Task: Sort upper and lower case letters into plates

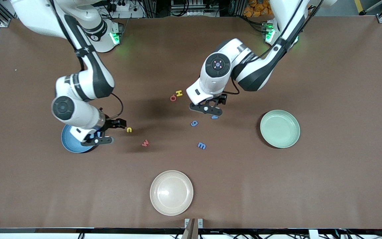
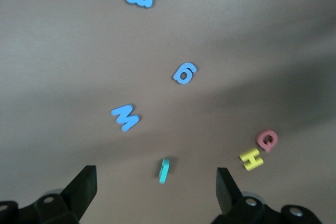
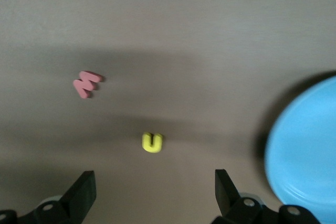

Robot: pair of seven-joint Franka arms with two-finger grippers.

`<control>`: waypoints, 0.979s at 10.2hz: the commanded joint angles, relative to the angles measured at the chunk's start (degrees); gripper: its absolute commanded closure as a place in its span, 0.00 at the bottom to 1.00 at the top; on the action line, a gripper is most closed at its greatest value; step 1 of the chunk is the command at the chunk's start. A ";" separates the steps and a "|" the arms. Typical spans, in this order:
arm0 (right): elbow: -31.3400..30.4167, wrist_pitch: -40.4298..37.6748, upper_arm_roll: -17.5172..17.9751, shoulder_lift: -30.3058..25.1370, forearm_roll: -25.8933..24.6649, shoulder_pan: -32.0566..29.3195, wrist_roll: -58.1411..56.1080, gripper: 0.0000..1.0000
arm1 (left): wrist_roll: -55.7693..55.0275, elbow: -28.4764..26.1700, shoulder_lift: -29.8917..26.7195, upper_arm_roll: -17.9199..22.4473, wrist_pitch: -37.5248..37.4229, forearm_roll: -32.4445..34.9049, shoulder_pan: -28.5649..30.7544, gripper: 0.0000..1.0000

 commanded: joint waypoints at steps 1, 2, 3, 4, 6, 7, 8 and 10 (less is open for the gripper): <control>-4.00 9.17 -0.43 2.34 0.76 2.31 0.42 0.00 | 0.16 -5.37 0.09 0.20 8.26 1.83 -1.08 0.00; -4.89 10.95 -0.43 2.78 0.67 2.50 0.42 0.00 | 0.16 -5.72 2.11 0.20 10.21 5.06 -1.70 0.00; -5.24 11.66 -0.52 3.22 0.58 2.84 0.42 0.00 | 0.07 -6.77 3.61 0.20 12.05 9.26 -2.22 0.00; -5.68 12.89 -0.52 3.49 0.58 3.11 0.42 0.00 | 0.07 -9.31 3.45 0.20 14.16 10.70 -2.32 0.00; -7.69 15.18 -0.70 3.41 0.58 3.38 1.64 0.00 | -1.15 -15.11 3.09 0.20 20.74 10.89 -1.97 0.00; -8.93 16.49 -0.78 3.40 0.58 3.38 1.91 0.00 | -2.81 -16.70 2.75 0.20 21.12 10.89 -2.49 0.00; -9.20 16.77 -1.22 3.49 0.67 3.38 2.43 0.00 | -2.83 -18.89 1.70 0.20 21.56 11.06 -2.32 0.00; -9.12 16.68 -1.31 4.28 0.58 3.46 6.28 0.00 | -3.27 -19.79 1.78 0.12 22.71 10.98 -3.54 0.00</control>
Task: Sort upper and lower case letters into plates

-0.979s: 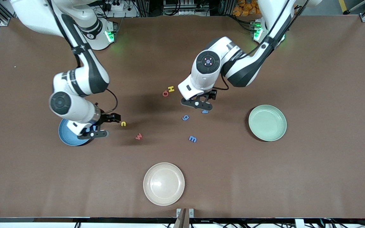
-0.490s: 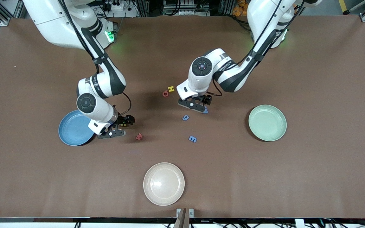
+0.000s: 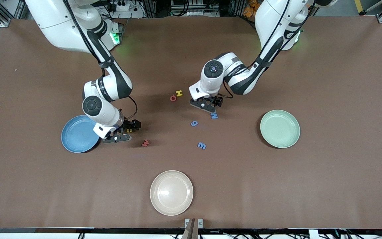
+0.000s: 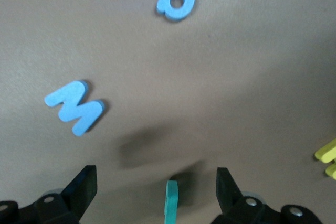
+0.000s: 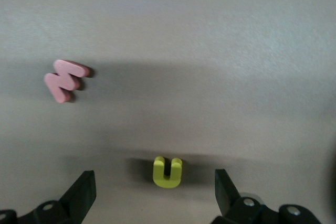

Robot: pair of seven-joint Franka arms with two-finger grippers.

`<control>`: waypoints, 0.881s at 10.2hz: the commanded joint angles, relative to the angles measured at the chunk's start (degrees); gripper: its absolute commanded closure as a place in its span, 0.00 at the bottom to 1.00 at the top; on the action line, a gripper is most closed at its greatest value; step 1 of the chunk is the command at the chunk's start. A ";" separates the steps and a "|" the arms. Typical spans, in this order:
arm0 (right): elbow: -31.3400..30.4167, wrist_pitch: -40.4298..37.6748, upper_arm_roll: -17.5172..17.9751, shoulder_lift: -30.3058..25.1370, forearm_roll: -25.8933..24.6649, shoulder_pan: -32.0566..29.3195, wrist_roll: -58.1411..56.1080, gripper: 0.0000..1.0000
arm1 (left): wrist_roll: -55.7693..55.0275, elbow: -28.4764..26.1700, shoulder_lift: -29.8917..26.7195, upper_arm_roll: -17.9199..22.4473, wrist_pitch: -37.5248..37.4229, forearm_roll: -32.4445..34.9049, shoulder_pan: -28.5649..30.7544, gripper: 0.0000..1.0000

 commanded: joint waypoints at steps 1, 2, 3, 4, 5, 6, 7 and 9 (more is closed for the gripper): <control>-0.71 0.83 -0.62 0.20 0.58 0.99 4.44 0.00 | -3.89 -2.34 -2.18 0.28 1.28 1.80 -1.73 0.00; -0.71 0.92 -0.62 0.46 0.58 1.08 4.54 0.00 | -5.38 -2.34 -2.01 0.28 1.28 1.80 -2.69 0.00; -0.71 1.01 -0.70 0.72 0.58 0.99 4.54 0.00 | -6.44 -2.77 -2.18 0.28 1.10 1.88 -3.57 0.00; -0.71 1.01 -1.05 1.16 0.58 0.99 4.54 0.00 | -6.45 -3.21 -2.27 0.28 1.10 2.41 -3.40 0.20; -0.71 1.10 -1.40 1.43 0.58 1.17 4.54 0.00 | -6.45 -3.48 -2.27 0.28 1.10 2.76 -3.40 0.32; -0.62 1.18 -1.49 1.52 0.49 1.17 4.63 0.00 | -6.45 -3.83 -2.27 0.37 1.10 2.94 -3.31 0.32; -0.62 1.19 -1.49 2.04 0.49 1.17 4.63 0.00 | -6.45 -4.44 -2.36 0.37 1.10 3.55 -3.23 0.38; -0.62 1.54 -1.49 2.13 0.58 1.26 5.24 0.00 | -6.62 -5.23 -2.36 0.37 1.10 5.05 -2.87 0.43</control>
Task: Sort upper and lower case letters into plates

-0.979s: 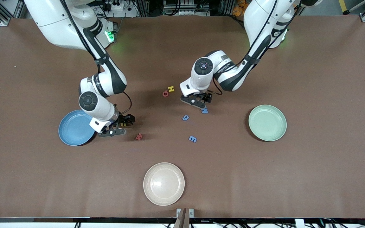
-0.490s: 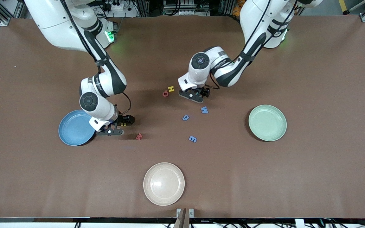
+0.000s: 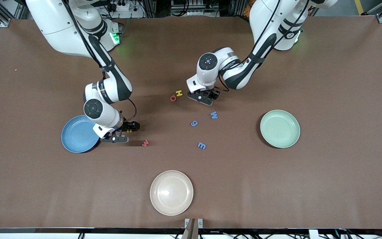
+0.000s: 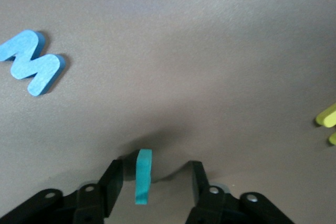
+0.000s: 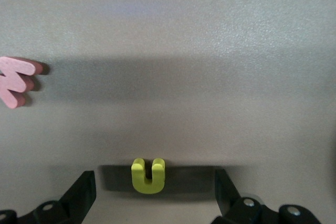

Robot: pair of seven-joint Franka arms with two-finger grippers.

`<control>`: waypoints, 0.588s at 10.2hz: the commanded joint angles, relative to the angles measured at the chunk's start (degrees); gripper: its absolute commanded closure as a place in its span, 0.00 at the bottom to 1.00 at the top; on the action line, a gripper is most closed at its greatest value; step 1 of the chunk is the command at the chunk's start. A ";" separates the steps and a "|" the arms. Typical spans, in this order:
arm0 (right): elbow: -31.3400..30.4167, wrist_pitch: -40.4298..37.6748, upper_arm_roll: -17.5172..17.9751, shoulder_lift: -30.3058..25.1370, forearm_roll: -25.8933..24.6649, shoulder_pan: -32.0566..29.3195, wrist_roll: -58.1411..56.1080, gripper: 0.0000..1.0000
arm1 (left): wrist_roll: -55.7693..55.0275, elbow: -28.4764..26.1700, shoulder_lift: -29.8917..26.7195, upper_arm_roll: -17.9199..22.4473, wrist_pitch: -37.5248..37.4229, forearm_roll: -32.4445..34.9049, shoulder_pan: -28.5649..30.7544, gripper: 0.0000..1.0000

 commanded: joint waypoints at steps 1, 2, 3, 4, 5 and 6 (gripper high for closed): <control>-0.43 0.92 -0.81 0.02 0.50 1.10 1.27 0.00 | -2.31 -2.83 -2.27 0.08 0.54 2.34 0.28 0.44; -0.35 0.92 -0.72 0.02 0.49 1.10 1.27 0.00 | -2.31 -2.84 -2.44 0.08 0.54 2.34 0.28 0.56; -0.35 0.92 -0.72 0.02 0.49 1.10 1.27 0.00 | -2.22 -2.66 -2.45 0.08 0.54 2.42 0.20 0.75; -0.26 1.01 -0.72 0.02 0.58 1.10 1.27 0.60 | -2.31 -2.49 -2.45 0.08 0.45 2.42 0.11 0.85; -0.26 1.01 -0.72 0.02 0.58 0.92 1.44 1.00 | -2.22 -2.40 -2.45 0.08 0.45 2.34 0.19 0.86; -0.17 1.01 -0.72 0.02 0.58 0.92 1.45 1.00 | -2.22 -2.31 -2.36 0.08 0.45 2.42 0.11 0.86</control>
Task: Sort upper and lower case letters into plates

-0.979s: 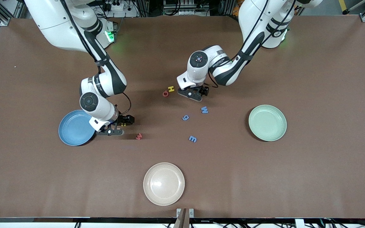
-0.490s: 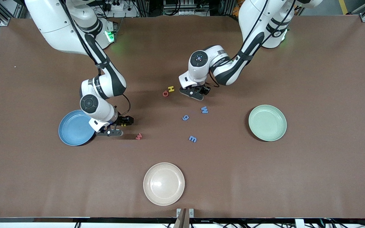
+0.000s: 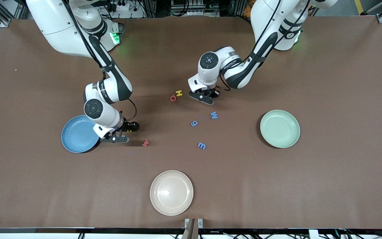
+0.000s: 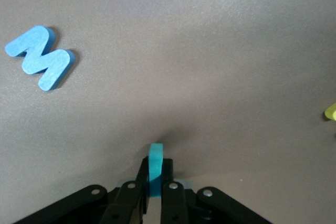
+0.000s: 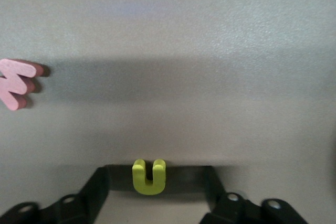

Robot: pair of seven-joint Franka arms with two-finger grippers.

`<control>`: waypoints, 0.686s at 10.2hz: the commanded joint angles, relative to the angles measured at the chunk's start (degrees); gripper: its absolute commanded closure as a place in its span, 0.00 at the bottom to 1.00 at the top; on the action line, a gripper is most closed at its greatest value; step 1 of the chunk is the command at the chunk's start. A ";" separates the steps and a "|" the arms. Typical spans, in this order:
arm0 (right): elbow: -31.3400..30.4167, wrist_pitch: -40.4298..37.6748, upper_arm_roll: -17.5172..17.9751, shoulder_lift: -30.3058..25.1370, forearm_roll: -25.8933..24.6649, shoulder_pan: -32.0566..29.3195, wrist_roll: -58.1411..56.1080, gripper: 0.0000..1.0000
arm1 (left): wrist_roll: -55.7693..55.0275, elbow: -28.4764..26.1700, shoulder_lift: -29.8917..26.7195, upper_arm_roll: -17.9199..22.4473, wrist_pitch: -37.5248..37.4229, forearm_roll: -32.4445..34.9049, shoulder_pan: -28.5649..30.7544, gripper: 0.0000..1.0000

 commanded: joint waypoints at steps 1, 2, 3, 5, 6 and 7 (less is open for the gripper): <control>-0.21 0.81 -0.49 0.12 0.52 0.86 0.94 1.00 | -2.17 -1.38 -1.44 -0.04 0.45 2.30 0.11 0.96; -0.21 0.72 -0.49 0.12 0.52 0.86 0.94 1.00 | -2.17 -1.38 -1.61 -0.04 0.36 2.30 0.19 1.00; -0.21 0.72 -0.49 0.12 0.60 0.77 0.94 1.00 | -1.56 -1.47 -2.74 -0.04 -0.07 2.39 0.28 1.00; -0.21 0.28 -0.49 -0.66 0.60 0.60 0.85 1.00 | 3.33 -0.16 -6.43 0.40 -6.63 2.39 2.98 1.00; -0.12 -0.07 -0.49 -1.71 0.60 0.51 0.85 1.00 | 9.54 0.11 -8.62 -0.03 -10.58 2.13 6.75 1.00; -0.03 -0.51 -0.58 -3.12 0.60 0.16 0.59 1.00 | 15.96 0.11 -10.47 -0.12 -12.97 1.52 10.01 1.00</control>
